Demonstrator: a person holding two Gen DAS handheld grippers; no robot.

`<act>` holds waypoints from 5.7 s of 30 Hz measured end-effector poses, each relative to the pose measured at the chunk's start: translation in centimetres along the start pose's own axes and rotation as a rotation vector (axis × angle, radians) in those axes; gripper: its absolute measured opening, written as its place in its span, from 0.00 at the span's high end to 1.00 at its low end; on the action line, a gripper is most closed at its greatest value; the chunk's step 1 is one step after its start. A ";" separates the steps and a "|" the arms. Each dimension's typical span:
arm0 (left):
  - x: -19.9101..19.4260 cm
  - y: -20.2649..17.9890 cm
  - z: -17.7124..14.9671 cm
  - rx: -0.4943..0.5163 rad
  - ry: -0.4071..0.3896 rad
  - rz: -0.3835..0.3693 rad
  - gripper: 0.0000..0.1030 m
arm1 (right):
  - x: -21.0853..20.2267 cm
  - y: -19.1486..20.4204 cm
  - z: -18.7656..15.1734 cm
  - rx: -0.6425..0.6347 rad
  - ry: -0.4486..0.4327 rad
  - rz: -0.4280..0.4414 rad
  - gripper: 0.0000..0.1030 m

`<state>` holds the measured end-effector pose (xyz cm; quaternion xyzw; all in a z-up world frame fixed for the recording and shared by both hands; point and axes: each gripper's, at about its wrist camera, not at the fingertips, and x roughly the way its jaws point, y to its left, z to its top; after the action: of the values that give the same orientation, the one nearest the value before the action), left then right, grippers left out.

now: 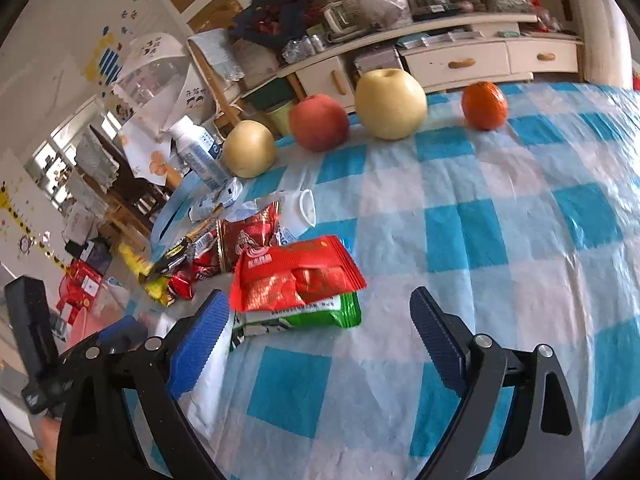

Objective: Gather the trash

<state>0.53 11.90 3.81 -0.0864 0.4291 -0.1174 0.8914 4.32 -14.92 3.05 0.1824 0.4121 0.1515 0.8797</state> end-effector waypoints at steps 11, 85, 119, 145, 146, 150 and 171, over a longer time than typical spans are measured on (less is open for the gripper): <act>-0.6 0.8 0.4 0.030 0.018 0.000 0.11 | 2.6 1.0 0.4 -0.110 0.040 -0.015 0.12; -5.8 7.5 1.1 -0.230 -0.233 -0.086 0.84 | -3.5 4.5 -1.8 -0.243 -0.123 -0.101 0.97; -6.8 7.7 -0.3 -0.154 -0.213 -0.047 0.84 | 1.6 -0.8 -0.1 -0.161 -0.041 -0.316 0.64; -2.4 6.6 -0.1 -0.162 -0.024 -0.045 0.19 | -5.8 9.7 -2.3 -0.266 -0.188 -0.113 0.64; -2.0 6.5 -0.1 -0.162 -0.015 -0.033 0.19 | -5.7 10.0 -2.4 -0.275 -0.184 -0.107 0.64; 0.6 6.2 -0.3 -0.186 0.070 0.015 0.19 | -5.3 10.5 -3.0 -0.297 -0.169 -0.097 0.64; -2.5 9.0 -0.4 -0.289 -0.023 -0.030 0.59 | -5.2 15.9 -5.3 -0.352 -0.144 -0.019 0.64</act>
<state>-0.03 21.17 3.14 -0.2218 0.4297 -0.0665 0.8728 -4.89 -1.94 10.45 0.0323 0.3169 0.1995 0.9267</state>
